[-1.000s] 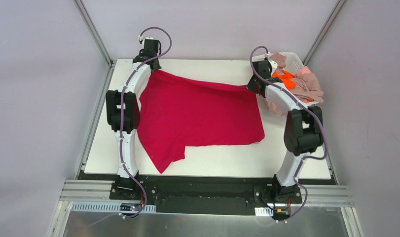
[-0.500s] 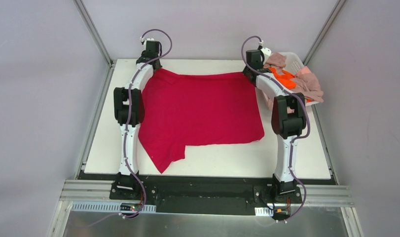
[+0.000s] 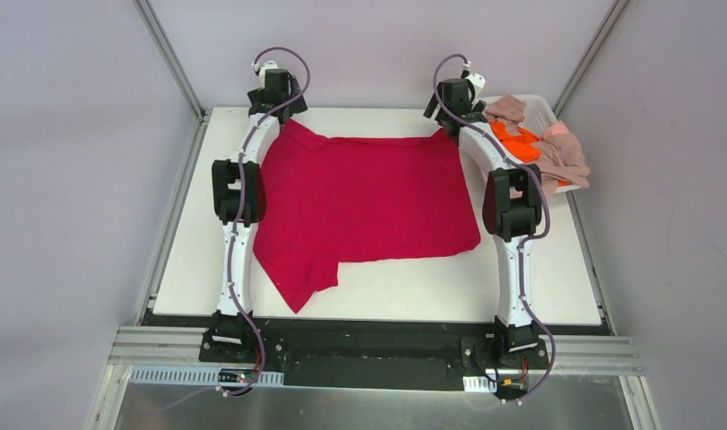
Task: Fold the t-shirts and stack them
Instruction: Flatten out the tshirt
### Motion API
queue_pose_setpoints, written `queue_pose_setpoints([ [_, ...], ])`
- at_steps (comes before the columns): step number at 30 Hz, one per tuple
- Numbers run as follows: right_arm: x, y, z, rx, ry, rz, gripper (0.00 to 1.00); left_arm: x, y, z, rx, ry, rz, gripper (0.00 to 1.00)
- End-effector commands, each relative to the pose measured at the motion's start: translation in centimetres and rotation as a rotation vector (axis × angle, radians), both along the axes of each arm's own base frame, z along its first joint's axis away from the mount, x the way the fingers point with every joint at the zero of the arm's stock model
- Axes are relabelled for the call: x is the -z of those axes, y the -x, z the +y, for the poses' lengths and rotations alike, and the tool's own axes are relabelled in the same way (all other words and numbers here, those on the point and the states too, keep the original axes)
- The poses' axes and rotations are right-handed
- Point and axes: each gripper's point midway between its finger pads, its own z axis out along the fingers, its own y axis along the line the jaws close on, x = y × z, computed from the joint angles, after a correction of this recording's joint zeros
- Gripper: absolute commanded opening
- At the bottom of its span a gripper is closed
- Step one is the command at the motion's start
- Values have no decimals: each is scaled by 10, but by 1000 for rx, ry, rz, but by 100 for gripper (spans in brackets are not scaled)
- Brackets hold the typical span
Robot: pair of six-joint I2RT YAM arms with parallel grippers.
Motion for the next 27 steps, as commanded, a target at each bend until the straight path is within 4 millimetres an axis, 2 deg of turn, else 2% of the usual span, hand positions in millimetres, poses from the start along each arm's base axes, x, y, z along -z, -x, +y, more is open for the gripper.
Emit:
queue_pose_setpoints([
  [1,-94,21,14,-81,-12,-97,99,-122,17,-13,45,117,-185,99],
  [2,-96,33,21,-110,-20,-77,99,-131,29,-17,59,142,-181,99],
  [4,-95,63,35,-161,-49,-25,99,-124,62,-23,77,196,-115,99],
  [6,-81,101,40,-164,-82,56,99,-131,104,-32,98,271,-71,99],
  [9,-48,166,41,-148,-142,194,99,-104,168,-49,126,387,37,99],
  [10,-36,186,39,-137,-150,242,99,-87,193,-60,164,425,100,99],
  [11,-24,208,35,-128,-153,288,99,-85,212,-66,184,438,122,99],
  [14,5,263,12,-56,-125,395,99,-55,272,-82,212,459,227,99],
  [17,29,315,-7,-12,-121,482,99,-22,323,-99,232,488,321,99],
  [19,40,338,-10,-24,-137,511,99,-2,351,-110,249,502,383,99],
  [21,43,356,-19,-3,-134,518,99,18,374,-111,239,502,438,99],
  [24,38,378,-40,98,-126,489,99,40,397,-103,183,502,481,99],
  [27,37,395,-61,231,-181,442,99,55,409,-87,103,467,489,99],
])
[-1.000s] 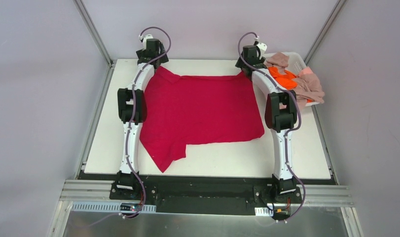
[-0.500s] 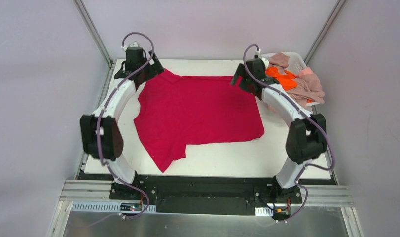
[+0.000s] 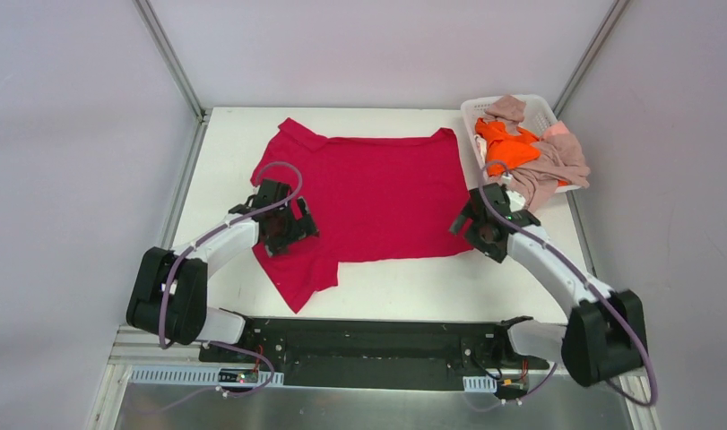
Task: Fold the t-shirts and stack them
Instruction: Flatten out the tshirt
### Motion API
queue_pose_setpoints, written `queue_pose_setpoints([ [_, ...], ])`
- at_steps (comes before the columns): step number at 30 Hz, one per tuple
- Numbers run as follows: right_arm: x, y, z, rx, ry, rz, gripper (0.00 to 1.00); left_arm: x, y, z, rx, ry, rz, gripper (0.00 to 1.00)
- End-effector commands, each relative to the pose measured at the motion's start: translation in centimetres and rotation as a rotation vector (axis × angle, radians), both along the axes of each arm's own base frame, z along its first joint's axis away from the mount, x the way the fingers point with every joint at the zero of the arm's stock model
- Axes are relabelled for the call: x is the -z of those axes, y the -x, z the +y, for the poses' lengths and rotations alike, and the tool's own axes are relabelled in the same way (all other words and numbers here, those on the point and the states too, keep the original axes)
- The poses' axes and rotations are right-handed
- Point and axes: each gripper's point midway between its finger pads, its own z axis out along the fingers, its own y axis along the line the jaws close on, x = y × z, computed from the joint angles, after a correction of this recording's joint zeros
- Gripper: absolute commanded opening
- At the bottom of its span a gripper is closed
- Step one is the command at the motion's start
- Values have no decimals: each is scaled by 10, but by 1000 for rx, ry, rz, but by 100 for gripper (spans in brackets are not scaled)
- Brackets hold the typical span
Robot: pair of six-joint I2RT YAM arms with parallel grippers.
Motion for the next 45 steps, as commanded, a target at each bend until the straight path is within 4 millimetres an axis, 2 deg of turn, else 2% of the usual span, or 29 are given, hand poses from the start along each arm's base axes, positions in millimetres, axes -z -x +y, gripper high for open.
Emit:
queue_pose_setpoints([
  [1,-14,14,-34,241,-23,-107,97,-5,4,14,-105,-17,-46,99],
  [3,-9,15,-40,294,-68,-131,86,-2,6,18,-110,-31,-43,99],
  [7,-8,-1,-33,287,-130,-187,64,7,12,31,-143,-87,-36,99],
  [10,-4,-16,-28,291,-154,-205,56,11,16,40,-164,-129,-31,99],
  [14,11,-26,-14,279,-199,-163,46,12,15,46,-180,-163,-32,99],
  [18,31,-15,-21,307,-146,-66,40,15,16,51,-191,-189,-23,99],
  [21,35,-3,-32,325,-74,-26,39,16,15,53,-204,-200,-19,99],
  [22,36,-1,-35,324,-56,-19,35,17,14,54,-207,-203,-19,99],
  [24,36,-1,-33,304,-58,-17,23,18,13,56,-211,-217,-17,99],
  [25,36,-4,-29,280,-70,-20,11,18,13,57,-213,-222,-17,99],
  [27,31,-9,-22,242,-68,-10,0,19,12,57,-208,-229,-11,99],
  [30,10,-10,-22,203,54,41,0,21,12,58,-205,-240,-3,99],
  [33,-13,1,-27,176,225,133,0,23,13,62,-209,-259,-1,99],
  [36,-28,17,-48,208,429,239,0,22,13,64,-208,-274,-1,99],
  [38,-31,28,-63,237,552,308,2,21,13,65,-208,-283,1,99],
  [39,-30,34,-69,252,602,334,13,22,13,66,-208,-288,3,99],
  [41,-30,40,-78,274,671,358,47,21,14,68,-210,-299,7,99],
  [42,-32,41,-80,283,685,356,57,20,14,69,-207,-304,10,99],
  [45,-42,36,-79,293,645,282,76,19,19,73,-213,-322,26,99],
])
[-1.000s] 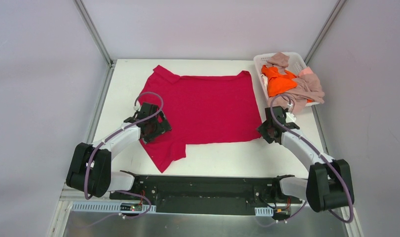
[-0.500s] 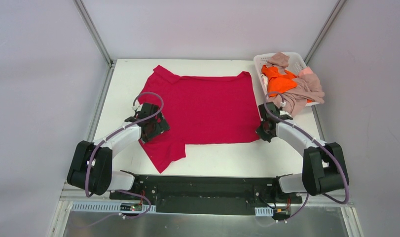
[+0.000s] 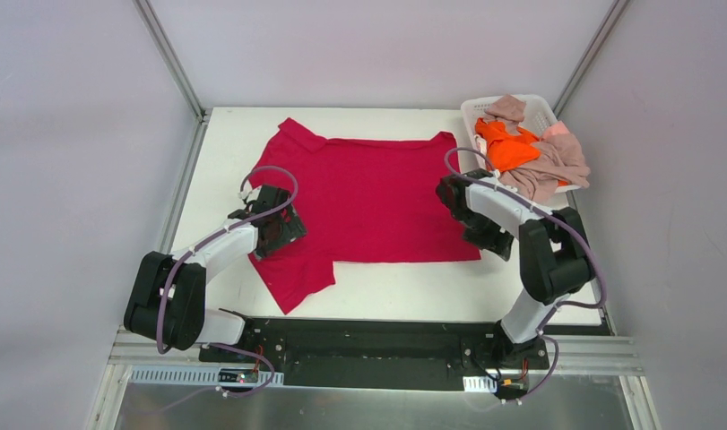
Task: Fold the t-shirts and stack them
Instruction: Flatten out the tshirt
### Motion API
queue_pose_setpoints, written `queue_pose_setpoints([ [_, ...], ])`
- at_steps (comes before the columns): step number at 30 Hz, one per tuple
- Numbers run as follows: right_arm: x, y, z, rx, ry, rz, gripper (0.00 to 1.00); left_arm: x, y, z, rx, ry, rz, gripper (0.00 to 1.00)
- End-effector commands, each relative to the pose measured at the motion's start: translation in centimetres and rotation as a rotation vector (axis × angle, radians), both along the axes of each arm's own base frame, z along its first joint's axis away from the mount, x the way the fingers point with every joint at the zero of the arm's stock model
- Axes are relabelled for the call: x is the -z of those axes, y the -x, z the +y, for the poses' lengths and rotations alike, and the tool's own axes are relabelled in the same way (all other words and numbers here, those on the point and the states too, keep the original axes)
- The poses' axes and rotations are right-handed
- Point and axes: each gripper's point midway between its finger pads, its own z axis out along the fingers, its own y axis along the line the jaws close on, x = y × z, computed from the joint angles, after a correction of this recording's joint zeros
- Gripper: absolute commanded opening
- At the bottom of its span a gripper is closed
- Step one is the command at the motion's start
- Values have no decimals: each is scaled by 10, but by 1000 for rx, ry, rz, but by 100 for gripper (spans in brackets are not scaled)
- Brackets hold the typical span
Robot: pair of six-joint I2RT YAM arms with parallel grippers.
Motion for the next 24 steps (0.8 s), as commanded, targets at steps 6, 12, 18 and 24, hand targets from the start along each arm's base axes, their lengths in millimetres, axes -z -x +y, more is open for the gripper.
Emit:
queue_pose_setpoints([
  [6,-19,-32,63,-222,-410,-272,98,2,18,13,-16,-54,77,99],
  [12,9,-59,137,-383,-690,-314,99,5,26,14,-31,-50,102,99],
  [18,61,-33,125,-285,-657,-185,99,5,44,23,-72,-65,122,99],
  [24,78,35,108,-215,-651,-112,98,2,69,36,-122,-98,153,99],
])
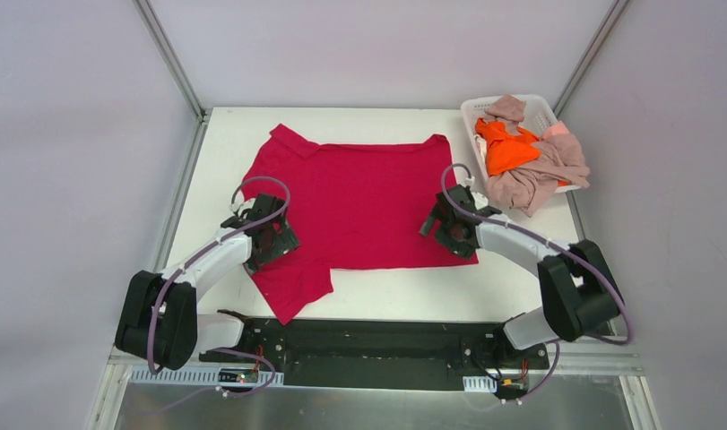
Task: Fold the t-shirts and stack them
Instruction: Flatten out the tshirt
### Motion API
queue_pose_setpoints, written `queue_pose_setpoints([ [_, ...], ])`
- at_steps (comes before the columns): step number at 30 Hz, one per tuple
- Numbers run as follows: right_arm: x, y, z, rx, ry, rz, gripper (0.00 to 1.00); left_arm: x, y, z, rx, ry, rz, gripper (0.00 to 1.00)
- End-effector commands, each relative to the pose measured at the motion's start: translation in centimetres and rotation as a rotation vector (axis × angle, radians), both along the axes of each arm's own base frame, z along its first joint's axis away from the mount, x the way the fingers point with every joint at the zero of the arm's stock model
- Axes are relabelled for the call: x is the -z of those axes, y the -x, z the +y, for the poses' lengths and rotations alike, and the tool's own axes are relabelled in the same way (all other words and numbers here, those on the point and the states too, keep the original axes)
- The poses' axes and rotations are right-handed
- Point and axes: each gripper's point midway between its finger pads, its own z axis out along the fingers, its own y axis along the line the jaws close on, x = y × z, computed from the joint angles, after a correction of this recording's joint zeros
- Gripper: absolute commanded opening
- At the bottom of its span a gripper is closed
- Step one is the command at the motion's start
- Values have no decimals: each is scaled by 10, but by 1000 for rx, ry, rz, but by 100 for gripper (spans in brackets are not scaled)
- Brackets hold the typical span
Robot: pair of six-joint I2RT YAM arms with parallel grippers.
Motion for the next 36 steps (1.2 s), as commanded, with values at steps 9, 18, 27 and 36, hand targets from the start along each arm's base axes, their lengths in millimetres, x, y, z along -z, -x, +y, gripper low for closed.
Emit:
queue_pose_setpoints([
  [9,-21,88,-16,-1,-47,38,99,-37,29,17,-94,-9,-33,99],
  [18,-115,-9,1,-2,-10,-315,99,-131,-82,-13,6,20,-251,99],
  [27,-83,-66,68,-138,-193,-297,99,-105,-252,-64,69,255,-231,99],
  [36,-63,-86,160,-392,-361,-288,99,-49,-324,-70,23,266,-234,99],
])
